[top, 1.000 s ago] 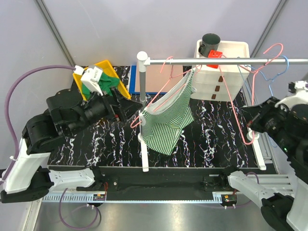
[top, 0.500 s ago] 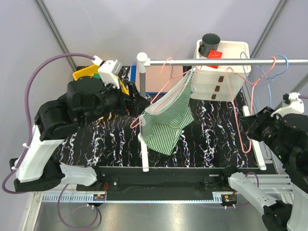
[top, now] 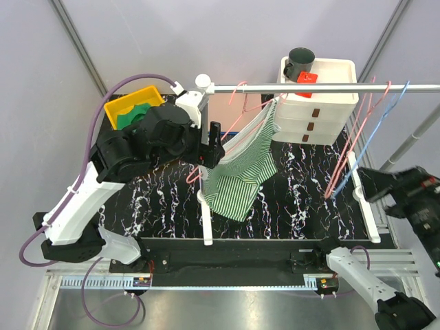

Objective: Remove the tank top from the hanger

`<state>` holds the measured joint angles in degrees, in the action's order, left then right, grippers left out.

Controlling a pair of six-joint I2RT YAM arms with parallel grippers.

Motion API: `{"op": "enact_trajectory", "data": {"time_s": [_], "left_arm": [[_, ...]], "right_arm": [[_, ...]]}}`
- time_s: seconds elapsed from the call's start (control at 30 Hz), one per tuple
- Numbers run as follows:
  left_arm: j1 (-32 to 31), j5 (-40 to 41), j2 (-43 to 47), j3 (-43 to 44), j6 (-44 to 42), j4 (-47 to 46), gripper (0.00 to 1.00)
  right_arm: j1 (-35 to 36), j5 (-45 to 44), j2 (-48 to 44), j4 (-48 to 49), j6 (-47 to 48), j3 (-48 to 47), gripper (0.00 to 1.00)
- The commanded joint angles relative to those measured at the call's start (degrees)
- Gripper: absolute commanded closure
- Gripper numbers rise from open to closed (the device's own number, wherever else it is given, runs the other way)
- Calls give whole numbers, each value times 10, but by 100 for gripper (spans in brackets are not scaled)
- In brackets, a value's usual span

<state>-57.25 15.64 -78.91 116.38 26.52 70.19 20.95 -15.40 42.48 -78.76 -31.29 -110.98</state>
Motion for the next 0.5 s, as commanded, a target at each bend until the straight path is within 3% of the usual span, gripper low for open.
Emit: {"op": "enact_trajectory", "data": {"time_s": [0.0,0.1,0.23,0.33,0.43,0.47], "left_arm": [[3,-3,13,-17,-21,-19,11],[3,-3,12,-26,-22,-19,15],[3,-7,11,-34,-21,-25,19],[3,-14,12,-43,-19,-33,30],[3,-20,15,-58,-13,-40,41],[3,-23,16,-62,-10,-43,49]], "right_arm": [[1,69,-27,1,43,-35,0],[0,151,-48,113,56,-21,0],[0,355,-24,186,51,1,0],[-1,473,30,222,25,35,0],[0,537,58,252,-10,88,0],[0,545,66,251,-11,100,0]]}}
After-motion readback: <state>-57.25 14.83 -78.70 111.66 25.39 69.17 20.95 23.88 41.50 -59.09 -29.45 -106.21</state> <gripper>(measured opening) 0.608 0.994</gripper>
